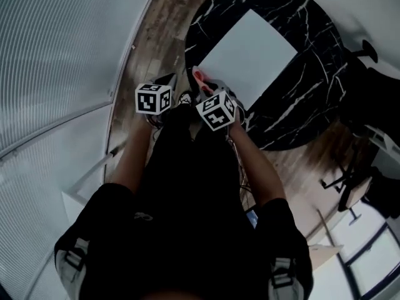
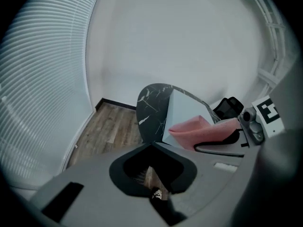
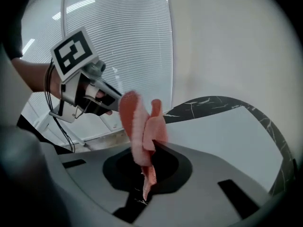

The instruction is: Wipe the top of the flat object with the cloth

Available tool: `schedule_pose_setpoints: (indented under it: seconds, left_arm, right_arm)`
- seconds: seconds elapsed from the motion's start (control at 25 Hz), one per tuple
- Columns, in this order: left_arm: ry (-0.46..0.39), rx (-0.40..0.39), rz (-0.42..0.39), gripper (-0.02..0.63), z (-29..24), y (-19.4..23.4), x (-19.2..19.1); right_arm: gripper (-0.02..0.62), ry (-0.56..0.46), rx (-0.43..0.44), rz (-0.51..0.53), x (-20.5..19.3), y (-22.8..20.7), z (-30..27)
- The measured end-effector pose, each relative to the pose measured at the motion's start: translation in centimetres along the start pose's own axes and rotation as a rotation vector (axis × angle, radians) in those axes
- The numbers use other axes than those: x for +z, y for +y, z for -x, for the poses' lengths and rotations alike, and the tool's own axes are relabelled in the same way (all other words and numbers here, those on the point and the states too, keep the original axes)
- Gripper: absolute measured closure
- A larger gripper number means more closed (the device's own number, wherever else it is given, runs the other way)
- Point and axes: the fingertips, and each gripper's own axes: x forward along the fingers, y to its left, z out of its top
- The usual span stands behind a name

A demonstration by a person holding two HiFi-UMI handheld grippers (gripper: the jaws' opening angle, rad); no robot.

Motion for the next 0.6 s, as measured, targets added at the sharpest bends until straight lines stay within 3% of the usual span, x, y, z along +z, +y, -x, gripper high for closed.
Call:
schedule_pose_setpoints:
  seconds: [0.4,0.6]
  left_arm:
    - [-0.009,0.006,0.074,0.604,0.2,0.3,-2.2]
    - [-0.003,0.015,0.088,0.604,0.5,0.9,-2.8]
  right_arm:
    - [0.586,0.112,-0.004,0.030,-0.6,0.2,-2.4]
    - [0.586,0.112,-0.072,0.017,-0.7,-0.6,-2.6]
